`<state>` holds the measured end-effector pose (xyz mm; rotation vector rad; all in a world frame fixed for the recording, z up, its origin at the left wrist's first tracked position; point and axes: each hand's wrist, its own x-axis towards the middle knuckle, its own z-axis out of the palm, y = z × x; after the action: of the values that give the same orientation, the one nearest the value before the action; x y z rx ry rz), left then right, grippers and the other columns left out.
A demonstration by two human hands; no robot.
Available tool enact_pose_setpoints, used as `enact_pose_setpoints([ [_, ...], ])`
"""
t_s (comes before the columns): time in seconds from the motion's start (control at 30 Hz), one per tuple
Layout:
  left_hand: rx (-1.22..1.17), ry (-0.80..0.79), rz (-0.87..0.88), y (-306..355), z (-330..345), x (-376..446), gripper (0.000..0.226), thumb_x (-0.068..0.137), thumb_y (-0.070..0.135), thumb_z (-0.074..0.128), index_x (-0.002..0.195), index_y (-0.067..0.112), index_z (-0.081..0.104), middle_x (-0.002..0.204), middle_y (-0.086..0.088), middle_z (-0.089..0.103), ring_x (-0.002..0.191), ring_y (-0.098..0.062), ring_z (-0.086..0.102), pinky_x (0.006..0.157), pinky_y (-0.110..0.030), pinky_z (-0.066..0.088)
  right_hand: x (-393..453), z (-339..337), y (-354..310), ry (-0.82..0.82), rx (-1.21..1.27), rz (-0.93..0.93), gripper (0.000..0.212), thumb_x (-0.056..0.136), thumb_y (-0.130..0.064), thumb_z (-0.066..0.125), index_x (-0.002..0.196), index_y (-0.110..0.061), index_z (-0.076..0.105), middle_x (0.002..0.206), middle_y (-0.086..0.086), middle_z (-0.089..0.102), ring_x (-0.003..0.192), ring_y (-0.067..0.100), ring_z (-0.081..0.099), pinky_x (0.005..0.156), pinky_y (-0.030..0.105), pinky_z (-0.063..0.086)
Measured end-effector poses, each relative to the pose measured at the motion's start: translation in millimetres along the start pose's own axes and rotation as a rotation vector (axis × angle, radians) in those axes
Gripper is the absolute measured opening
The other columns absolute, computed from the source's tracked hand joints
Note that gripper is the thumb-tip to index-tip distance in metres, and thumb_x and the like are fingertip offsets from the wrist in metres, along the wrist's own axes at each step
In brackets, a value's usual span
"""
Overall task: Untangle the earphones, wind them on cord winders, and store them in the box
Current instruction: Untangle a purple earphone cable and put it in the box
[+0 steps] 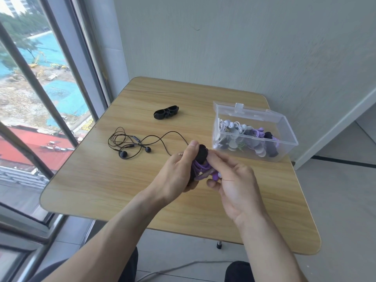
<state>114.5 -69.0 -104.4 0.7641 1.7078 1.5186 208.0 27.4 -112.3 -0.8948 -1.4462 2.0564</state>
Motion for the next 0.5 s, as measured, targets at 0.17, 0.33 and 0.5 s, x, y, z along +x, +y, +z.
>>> enact_pose_setpoints([
  [0.17, -0.262, -0.023, 0.004, -4.3, -3.1, 4.5, 0.044, 0.102, 0.041, 0.045, 0.113, 0.000, 0.055, 0.079, -0.014, 0.055, 0.062, -0.024, 0.046, 0.057, -0.035, 0.034, 3.2, -9.6, -2.7, 0.021, -0.236, -0.260, 0.012, 0.093, -0.020, 0.070, 0.089, -0.026, 0.079, 0.074, 0.007, 0.074, 0.061, 0.042, 0.057, 0.056, 0.036, 0.045],
  [0.33, -0.448, -0.027, -0.058, -2.1, -3.4, 5.2, 0.037, 0.103, 0.027, 0.044, 0.118, -0.002, 0.061, 0.087, -0.014, 0.054, 0.070, -0.026, 0.043, 0.058, -0.033, 0.034, 1.9, -9.4, 1.7, -0.018, -0.405, -0.384, 0.012, 0.095, -0.018, 0.067, 0.094, -0.026, 0.075, 0.077, 0.001, 0.076, 0.060, 0.029, 0.064, 0.055, 0.039, 0.047],
  [0.5, -0.468, -0.009, -0.066, -1.2, -6.5, 6.9, 0.031, 0.102, 0.023, 0.046, 0.114, 0.011, 0.072, 0.096, -0.017, 0.065, 0.068, -0.023, 0.055, 0.065, -0.037, 0.034, -0.7, -6.1, -1.2, -0.041, -0.356, -0.368, 0.007, 0.095, -0.015, 0.066, 0.093, -0.020, 0.071, 0.075, 0.001, 0.075, 0.050, 0.012, 0.057, 0.056, 0.027, 0.046],
])
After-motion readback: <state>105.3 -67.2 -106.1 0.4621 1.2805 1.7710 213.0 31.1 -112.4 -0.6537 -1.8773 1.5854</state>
